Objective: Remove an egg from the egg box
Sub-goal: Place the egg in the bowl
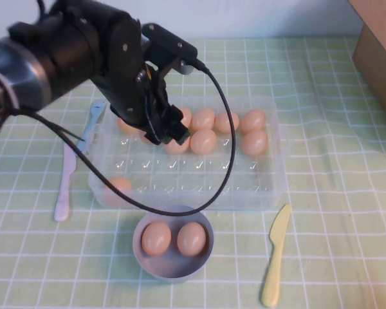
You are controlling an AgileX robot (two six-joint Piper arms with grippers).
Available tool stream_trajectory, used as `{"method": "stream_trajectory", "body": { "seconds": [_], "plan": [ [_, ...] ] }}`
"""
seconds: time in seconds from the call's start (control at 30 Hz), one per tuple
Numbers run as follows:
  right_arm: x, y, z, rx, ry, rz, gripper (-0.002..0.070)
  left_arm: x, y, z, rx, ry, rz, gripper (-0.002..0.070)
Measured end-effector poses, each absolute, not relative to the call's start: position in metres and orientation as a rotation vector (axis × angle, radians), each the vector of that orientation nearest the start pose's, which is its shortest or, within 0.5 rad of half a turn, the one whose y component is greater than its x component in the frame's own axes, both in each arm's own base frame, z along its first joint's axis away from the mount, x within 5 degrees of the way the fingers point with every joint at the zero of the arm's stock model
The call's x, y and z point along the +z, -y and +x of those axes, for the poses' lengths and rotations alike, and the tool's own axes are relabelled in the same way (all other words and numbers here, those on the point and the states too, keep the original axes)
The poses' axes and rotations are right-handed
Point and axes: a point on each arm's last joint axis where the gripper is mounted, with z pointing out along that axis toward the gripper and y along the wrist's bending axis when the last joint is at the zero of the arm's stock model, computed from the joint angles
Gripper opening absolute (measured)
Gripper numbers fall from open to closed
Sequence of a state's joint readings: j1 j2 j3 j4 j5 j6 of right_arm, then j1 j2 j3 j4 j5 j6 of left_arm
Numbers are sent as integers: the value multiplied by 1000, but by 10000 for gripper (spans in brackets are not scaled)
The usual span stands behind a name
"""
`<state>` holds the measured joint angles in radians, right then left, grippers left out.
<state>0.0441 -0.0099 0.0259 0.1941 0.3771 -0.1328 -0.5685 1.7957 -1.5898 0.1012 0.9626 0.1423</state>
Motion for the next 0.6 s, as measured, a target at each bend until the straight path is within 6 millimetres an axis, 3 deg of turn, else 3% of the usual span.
{"method": "stream_trajectory", "body": {
  "seconds": [0.13,0.27,0.43,0.6],
  "plan": [
    [172,-9,52,130,-1871,-45,-17,323,195,321,6,-2472,1001,358],
    [172,-9,52,130,-1871,-45,-17,327,186,307,40,-2577,1043,357],
    [172,-9,52,130,-1871,-45,-17,317,186,296,-20,-2602,1177,357],
    [172,-9,52,130,-1869,-45,-17,295,196,278,-263,-2551,1462,357]
  ]
}}
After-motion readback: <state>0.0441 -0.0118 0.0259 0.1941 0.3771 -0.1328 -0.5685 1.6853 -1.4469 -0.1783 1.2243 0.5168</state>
